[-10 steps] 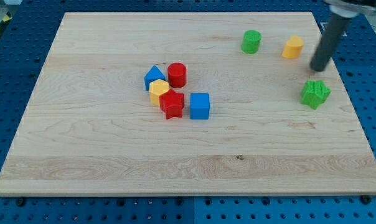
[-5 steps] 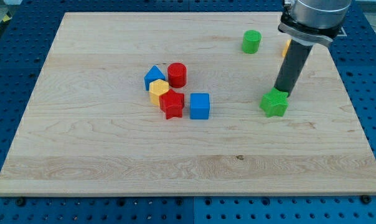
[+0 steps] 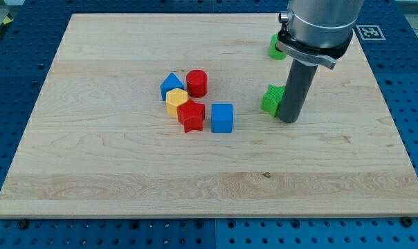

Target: Move the green star top right to the blue cube

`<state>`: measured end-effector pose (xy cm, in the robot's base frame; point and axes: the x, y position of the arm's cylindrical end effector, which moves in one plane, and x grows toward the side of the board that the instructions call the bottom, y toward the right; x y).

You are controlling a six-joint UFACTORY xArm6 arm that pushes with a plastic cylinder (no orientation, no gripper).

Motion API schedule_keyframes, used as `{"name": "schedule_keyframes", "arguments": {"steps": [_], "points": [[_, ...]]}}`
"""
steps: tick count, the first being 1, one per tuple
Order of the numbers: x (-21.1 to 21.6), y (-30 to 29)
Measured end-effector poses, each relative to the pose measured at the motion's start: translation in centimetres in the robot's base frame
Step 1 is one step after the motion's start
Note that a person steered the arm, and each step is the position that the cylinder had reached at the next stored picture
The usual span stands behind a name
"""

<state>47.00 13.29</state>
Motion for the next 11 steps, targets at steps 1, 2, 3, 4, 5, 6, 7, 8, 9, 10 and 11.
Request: {"name": "schedule_keyframes", "arguments": {"steps": [1,2,3,4,5,6,7,8,9,10,11], "points": [[2.0,4.2],[1.8,9.2],[-0.9,11.2],[-3.2,7.6],[-3.3,1.3],[-3.3,-2.6],[-3.8,-4.3],[-5.2,-4.5],[-7.8,-4.7],[-8.1,-7.4],[-7.2,-7.8]]}}
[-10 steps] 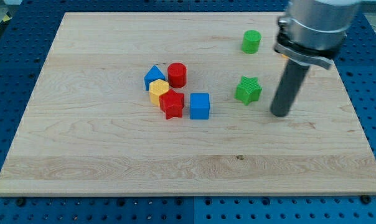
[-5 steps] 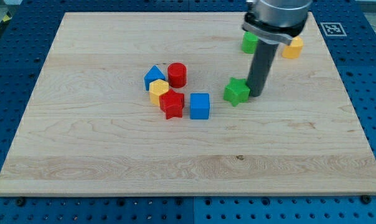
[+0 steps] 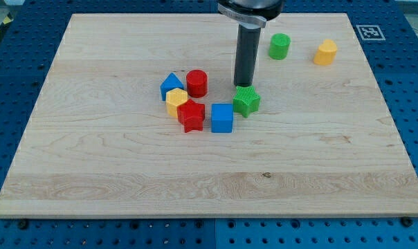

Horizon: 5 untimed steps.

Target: Move the green star top right to the blue cube

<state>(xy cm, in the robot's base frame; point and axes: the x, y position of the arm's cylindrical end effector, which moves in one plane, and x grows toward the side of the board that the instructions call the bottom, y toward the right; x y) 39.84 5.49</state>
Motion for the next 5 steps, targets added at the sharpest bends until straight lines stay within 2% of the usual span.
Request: {"name": "schedule_keyframes", "arguments": {"steps": [3,5], "points": [[0.7,2.4],[2.0,1.9]]}}
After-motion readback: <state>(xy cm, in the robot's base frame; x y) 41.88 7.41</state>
